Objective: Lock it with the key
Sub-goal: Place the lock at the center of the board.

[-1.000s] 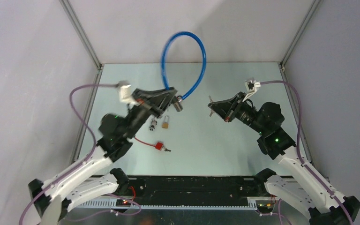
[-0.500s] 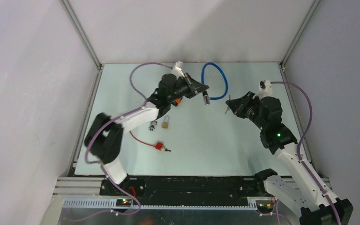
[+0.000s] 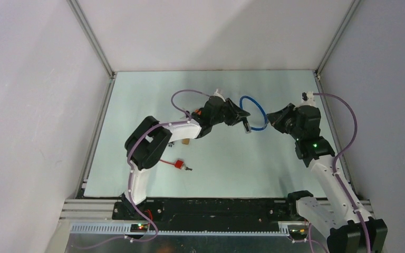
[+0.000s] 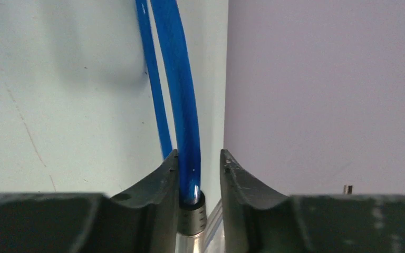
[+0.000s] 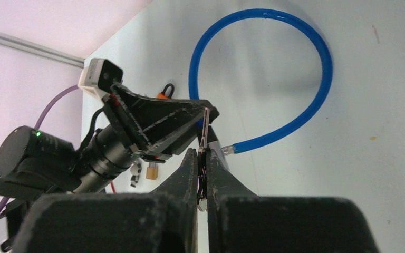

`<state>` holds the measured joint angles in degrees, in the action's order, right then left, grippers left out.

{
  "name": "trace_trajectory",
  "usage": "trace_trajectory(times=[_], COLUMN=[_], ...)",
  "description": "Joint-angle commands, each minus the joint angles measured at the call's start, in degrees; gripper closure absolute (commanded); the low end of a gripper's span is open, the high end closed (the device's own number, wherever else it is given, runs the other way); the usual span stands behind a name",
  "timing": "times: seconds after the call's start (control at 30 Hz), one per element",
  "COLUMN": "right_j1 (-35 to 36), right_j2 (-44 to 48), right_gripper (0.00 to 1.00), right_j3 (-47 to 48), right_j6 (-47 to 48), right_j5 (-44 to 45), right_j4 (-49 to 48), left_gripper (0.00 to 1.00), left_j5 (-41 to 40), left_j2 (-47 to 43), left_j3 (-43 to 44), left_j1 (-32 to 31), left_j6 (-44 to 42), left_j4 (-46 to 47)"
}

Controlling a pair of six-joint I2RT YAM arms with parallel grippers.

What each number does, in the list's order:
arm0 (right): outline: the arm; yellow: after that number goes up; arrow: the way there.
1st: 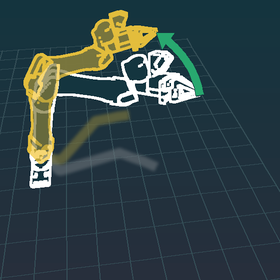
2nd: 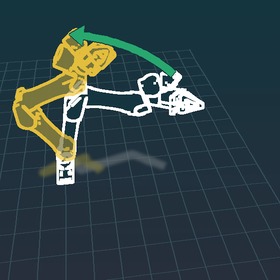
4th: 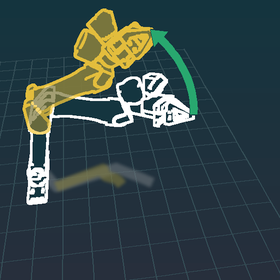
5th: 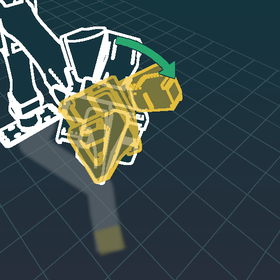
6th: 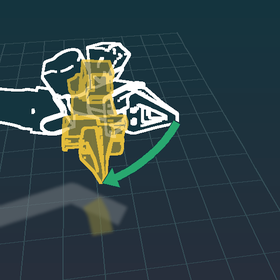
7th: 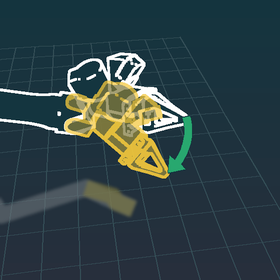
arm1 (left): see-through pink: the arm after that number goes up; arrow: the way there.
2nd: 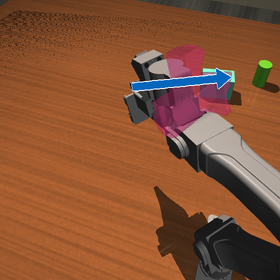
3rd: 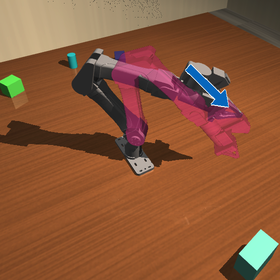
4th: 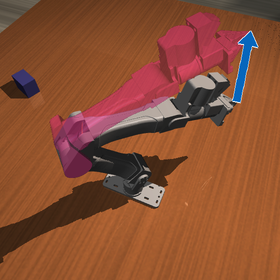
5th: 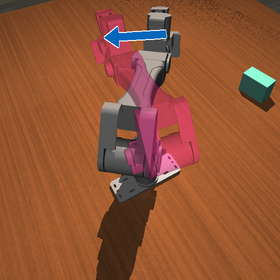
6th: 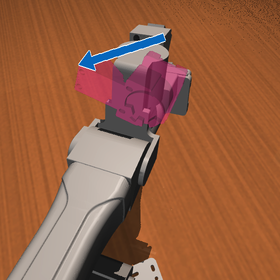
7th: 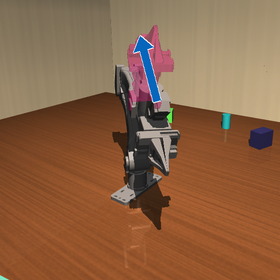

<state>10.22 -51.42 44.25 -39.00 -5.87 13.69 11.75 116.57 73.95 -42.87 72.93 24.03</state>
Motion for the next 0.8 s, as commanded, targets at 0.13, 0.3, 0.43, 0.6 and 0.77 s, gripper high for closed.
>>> trace_trajectory(times=[0.13, 0.3, 0.43, 0.6, 0.77], right_j1=[-2.2, -2.2, -0.9, 2.6, 3.1], right_j2=[-5.4, -14.2, -23.1, -32.2, -37.1], right_gripper=[1.0, 1.0, 1.0, 1.0, 1.0], right_j3=[0.3, 0.4, 2.9, 7.9, 11.1], right_j6=[4.6, 5.7, 8.4, 10.1, 8.2], right_j5=[-3.3, -6.3, -8.1, -4.5, -6.0], right_j4=[-1.5, -5.1, -7.0, -6.3, -8.1], left_gripper=[0.04, 0.0, 0.0, 0.0, 0.0], left_j5=[-12.5, -18.8, -21.6, -20.2, -22.8], left_j2=[-6.8, -14.1, -18.0, -16.6, -13.9], left_j3=[-3.1, -8.8, -9.0, 0.3, 6.8], left_j1=[-0.2, -0.6, -0.8, -1.6, -2.5], left_j6=[-3.6, -9.4, -13.4, -22.3, -25.5], left_j4=[0.9, -1.5, -7.2, -23.0, -34.7])
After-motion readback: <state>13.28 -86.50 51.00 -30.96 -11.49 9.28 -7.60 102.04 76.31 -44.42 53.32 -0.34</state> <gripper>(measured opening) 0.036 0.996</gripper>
